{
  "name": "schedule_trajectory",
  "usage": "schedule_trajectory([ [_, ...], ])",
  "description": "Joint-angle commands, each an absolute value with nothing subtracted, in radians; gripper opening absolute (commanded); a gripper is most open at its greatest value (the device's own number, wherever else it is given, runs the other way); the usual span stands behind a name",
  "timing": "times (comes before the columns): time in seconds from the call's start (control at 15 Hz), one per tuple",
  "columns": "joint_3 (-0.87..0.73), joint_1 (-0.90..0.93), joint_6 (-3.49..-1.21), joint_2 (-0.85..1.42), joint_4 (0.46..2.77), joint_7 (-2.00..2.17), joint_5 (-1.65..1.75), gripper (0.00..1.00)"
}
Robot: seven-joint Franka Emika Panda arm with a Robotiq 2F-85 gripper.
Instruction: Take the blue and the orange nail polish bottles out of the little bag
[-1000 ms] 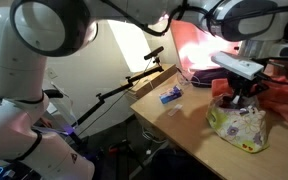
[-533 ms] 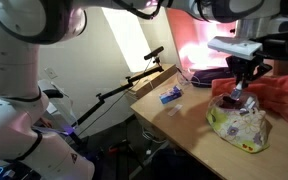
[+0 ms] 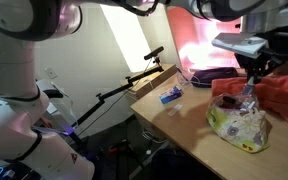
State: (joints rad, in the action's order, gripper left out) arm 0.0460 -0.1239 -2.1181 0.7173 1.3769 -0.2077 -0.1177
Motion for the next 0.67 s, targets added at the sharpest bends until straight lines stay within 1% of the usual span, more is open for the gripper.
schedule_trajectory([
  [0.0, 0.037, -0.127, -2.264, 0.696, 1.437, -0.150, -0.154, 0.05],
  [0.2, 0.021, -0.116, -2.368, 0.709, 1.453, -0.078, -0.153, 0.05],
  [0.4, 0.002, -0.099, -2.425, 0.729, 1.457, -0.013, -0.135, 0.05],
  [0.6, -0.001, -0.080, -2.419, 0.755, 1.438, 0.002, -0.108, 0.05],
])
